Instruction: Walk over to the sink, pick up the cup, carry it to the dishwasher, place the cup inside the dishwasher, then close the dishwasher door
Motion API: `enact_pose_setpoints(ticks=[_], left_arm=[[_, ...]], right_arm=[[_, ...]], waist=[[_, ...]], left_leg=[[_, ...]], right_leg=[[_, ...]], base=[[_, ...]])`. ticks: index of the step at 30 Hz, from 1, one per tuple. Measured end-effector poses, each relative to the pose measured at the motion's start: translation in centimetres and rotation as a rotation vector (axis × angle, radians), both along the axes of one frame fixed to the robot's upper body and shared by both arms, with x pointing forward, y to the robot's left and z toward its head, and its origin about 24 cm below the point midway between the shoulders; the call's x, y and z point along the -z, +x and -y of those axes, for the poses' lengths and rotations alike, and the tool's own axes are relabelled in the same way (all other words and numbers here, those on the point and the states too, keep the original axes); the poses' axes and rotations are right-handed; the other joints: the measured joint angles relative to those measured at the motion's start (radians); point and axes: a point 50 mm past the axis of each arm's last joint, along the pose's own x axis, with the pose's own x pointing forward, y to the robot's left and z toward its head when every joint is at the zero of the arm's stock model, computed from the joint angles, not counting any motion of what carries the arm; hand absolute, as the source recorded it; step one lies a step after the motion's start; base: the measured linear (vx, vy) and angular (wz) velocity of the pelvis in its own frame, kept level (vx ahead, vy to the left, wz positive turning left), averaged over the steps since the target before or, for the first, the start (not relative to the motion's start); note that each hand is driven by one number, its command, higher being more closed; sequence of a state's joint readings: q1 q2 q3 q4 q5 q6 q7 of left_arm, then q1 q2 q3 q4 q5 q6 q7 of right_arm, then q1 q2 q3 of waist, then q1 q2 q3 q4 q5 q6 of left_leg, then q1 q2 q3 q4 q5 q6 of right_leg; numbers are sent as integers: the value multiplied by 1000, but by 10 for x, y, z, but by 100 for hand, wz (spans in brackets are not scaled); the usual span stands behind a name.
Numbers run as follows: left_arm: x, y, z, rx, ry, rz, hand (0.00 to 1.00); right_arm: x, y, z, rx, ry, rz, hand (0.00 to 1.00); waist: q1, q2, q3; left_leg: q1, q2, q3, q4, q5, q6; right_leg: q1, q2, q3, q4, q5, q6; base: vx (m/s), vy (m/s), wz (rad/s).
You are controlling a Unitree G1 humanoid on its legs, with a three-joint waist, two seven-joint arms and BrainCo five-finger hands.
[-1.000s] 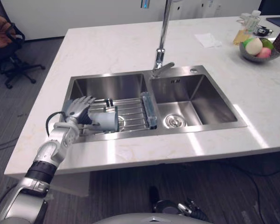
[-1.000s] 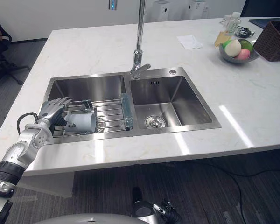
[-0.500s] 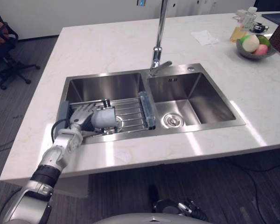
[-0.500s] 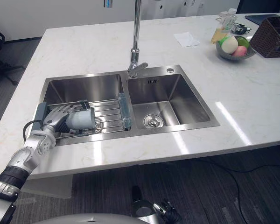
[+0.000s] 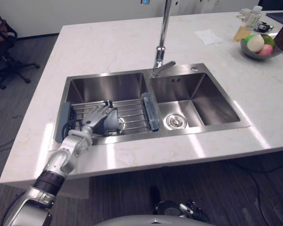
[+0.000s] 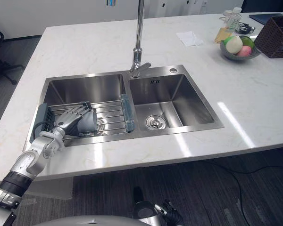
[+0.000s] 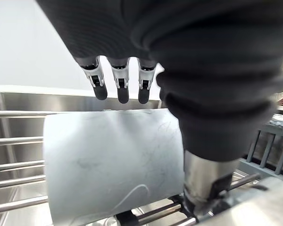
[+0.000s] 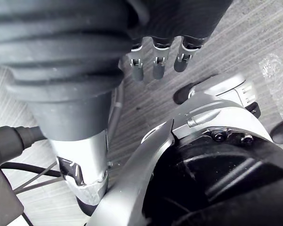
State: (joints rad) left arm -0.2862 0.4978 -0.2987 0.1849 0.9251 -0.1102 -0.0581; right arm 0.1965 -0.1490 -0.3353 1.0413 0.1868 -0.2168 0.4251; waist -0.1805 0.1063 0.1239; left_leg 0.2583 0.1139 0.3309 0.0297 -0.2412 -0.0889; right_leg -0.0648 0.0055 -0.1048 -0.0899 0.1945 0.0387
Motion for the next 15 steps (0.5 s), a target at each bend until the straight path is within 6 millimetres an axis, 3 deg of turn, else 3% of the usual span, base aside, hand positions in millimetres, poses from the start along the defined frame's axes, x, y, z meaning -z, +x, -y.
enact_pose_setpoints(ticks=[15], left_arm=[[14, 16, -2, -97, 12, -85, 0]], right_arm=[[0, 2, 1, -29, -11, -5, 0]], waist=[[-18, 14, 6]], left_leg=[[14, 1, 41, 3, -8, -4]], right_leg=[[-5, 15, 40, 0, 4, -5]], base=[[-24, -8, -8]])
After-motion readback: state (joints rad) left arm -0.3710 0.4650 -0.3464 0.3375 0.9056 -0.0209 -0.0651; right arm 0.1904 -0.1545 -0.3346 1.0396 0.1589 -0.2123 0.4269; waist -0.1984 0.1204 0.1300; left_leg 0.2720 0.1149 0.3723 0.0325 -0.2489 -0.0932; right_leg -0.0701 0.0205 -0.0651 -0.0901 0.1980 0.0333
